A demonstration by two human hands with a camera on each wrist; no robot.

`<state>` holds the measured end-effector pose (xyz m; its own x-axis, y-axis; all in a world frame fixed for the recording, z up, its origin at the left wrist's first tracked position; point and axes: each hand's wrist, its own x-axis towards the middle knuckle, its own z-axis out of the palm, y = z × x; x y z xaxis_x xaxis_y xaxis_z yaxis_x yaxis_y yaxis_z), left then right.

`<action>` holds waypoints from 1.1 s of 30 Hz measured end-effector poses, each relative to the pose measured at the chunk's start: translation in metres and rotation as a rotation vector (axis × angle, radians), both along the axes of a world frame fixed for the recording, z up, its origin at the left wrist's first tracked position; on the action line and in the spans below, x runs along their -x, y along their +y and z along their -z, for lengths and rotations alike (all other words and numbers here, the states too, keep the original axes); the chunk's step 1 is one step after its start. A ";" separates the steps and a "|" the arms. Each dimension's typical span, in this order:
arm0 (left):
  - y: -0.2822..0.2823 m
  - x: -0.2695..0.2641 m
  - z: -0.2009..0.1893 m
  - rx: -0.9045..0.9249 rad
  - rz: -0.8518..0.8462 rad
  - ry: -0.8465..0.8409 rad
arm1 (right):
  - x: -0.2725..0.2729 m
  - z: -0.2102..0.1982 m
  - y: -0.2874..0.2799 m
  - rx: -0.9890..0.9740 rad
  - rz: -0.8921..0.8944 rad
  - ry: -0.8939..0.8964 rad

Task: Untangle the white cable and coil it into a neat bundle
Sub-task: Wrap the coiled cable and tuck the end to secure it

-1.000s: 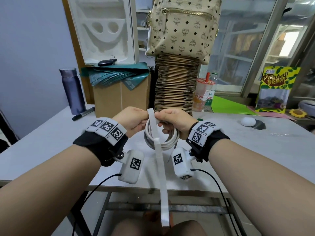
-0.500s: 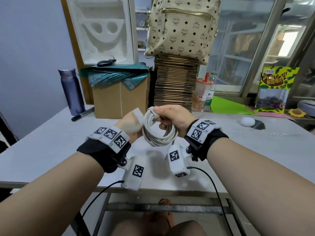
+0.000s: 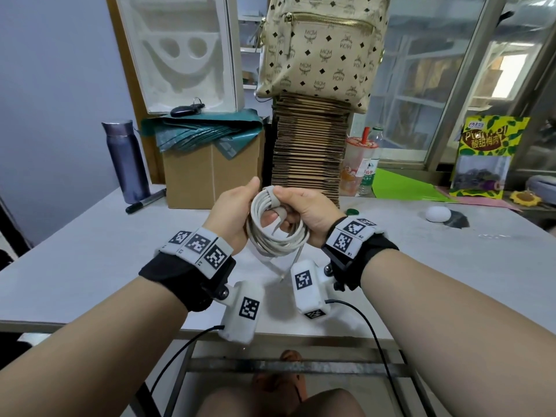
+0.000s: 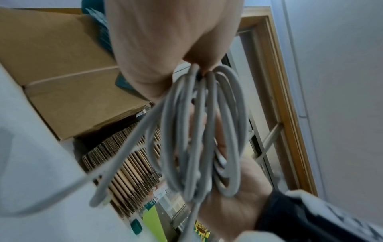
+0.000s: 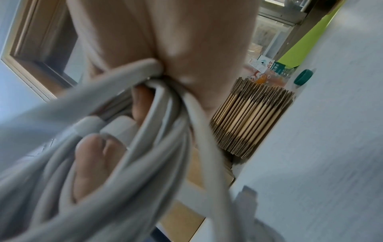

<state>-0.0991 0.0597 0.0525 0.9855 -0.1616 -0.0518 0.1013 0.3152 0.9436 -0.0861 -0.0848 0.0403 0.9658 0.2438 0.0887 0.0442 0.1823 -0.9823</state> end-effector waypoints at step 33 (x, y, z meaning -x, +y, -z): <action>-0.005 -0.001 -0.004 -0.706 -0.122 -0.418 | 0.011 -0.002 -0.004 0.058 0.084 0.057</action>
<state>-0.0977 0.0551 0.0567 0.9545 -0.1188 0.2736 -0.2983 -0.3795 0.8758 -0.0973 -0.0884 0.0424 0.9861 0.1649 0.0213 0.0009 0.1231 -0.9924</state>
